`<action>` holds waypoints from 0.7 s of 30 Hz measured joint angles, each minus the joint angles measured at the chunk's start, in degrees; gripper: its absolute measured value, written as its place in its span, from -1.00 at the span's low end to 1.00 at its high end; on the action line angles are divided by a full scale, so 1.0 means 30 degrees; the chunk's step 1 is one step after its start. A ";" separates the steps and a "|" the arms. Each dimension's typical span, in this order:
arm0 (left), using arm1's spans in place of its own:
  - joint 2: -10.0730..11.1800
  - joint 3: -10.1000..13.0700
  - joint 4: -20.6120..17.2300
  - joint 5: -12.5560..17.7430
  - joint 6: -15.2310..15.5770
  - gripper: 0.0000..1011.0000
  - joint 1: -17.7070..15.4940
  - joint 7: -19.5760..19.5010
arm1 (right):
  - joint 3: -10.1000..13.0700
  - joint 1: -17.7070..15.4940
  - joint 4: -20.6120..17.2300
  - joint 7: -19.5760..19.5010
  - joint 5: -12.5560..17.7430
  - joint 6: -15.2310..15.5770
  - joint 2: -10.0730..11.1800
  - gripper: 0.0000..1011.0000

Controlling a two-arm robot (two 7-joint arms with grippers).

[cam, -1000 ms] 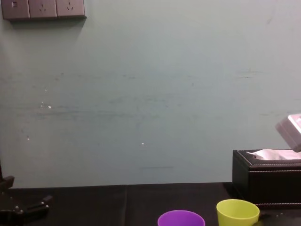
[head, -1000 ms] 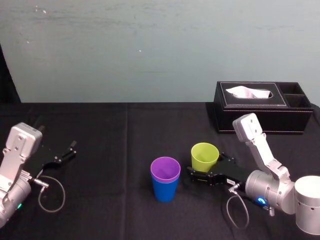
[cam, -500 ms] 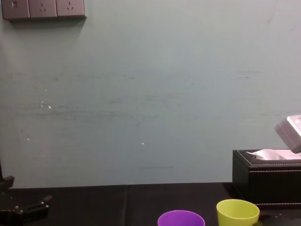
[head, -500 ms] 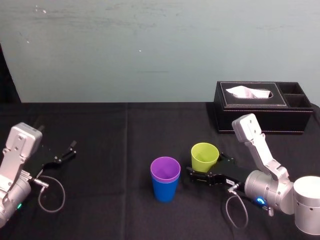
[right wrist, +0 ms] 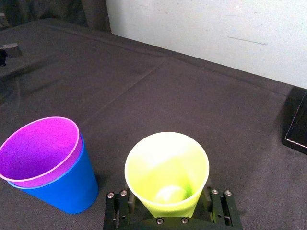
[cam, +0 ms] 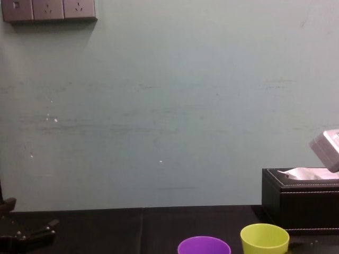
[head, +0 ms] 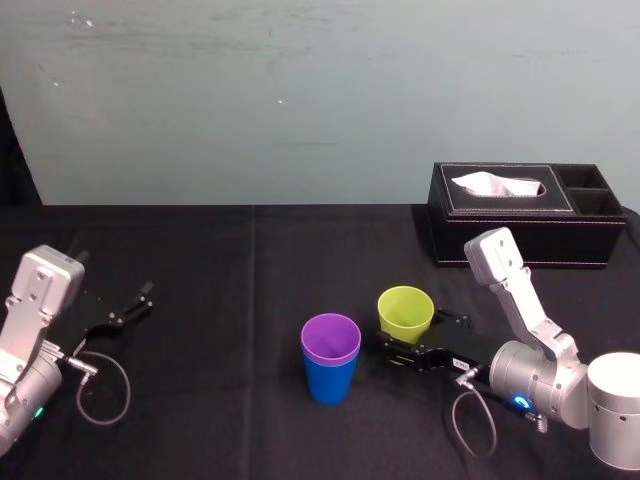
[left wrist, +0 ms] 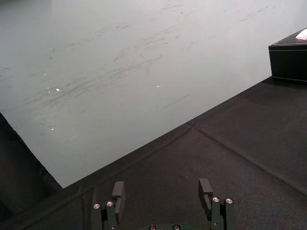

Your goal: Stack the three plastic cups sequentially using one hand.

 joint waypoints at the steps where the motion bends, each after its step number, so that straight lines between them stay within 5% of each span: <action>1: 0.0000 0.0001 0.0000 -0.0001 0.0001 0.98 0.0000 0.0000 | -0.0001 0.0000 -0.0002 0.0001 0.0001 0.0001 0.0002 0.55; 21: 0.0000 0.0001 0.0000 0.0000 0.0001 0.98 0.0000 0.0000 | 0.0552 0.0111 -0.0847 0.0019 0.0547 0.0743 0.0150 0.44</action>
